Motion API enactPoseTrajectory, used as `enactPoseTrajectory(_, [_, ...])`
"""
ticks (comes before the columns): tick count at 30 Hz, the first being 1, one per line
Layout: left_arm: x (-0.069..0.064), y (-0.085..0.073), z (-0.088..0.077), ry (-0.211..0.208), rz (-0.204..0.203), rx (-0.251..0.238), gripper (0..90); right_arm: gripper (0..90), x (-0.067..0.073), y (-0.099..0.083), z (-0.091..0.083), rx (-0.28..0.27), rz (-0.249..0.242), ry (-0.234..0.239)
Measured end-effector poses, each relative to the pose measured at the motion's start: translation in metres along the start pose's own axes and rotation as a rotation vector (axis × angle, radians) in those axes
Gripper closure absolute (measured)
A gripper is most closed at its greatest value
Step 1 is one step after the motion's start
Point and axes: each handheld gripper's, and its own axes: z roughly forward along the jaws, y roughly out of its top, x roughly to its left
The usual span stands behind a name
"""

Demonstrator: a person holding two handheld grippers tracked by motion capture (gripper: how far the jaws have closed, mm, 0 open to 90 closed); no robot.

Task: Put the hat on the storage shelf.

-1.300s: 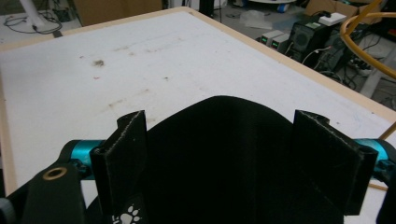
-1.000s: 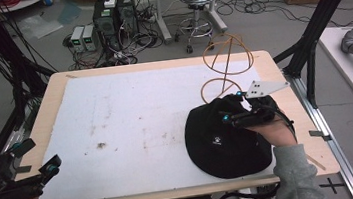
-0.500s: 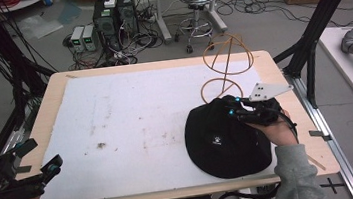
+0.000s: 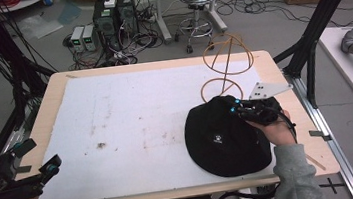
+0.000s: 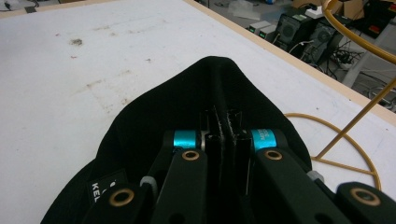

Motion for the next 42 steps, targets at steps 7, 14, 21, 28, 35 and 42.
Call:
enactPoseTrajectory(7, [-0.001,0.0,0.0,-0.002,0.0,0.0,9.7,88.9,0.0,0.0,-0.002,-0.003,0.001,0.011])
enactPoseTrajectory(14, [0.0,0.0,0.001,-0.003,0.001,0.002,9.7,88.9,0.0,0.001,-0.005,-0.005,0.001,0.008])
enactPoseTrajectory(21, [0.0,0.0,0.001,-0.003,-0.003,-0.001,9.7,88.9,-0.001,0.004,-0.013,-0.012,0.008,-0.008])
enactPoseTrajectory(28, [0.0,0.0,0.004,0.0,0.006,-0.008,10.2,89.0,0.002,0.013,-0.029,-0.061,0.008,0.0])
enactPoseTrajectory(35, [-0.001,0.0,0.008,-0.01,0.007,-0.004,10.1,88.9,0.008,0.02,-0.038,-0.079,-0.016,0.034])
enactPoseTrajectory(42, [0.001,0.0,0.006,-0.013,-0.003,-0.013,10.1,88.9,0.012,0.04,-0.046,-0.059,-0.051,0.05])
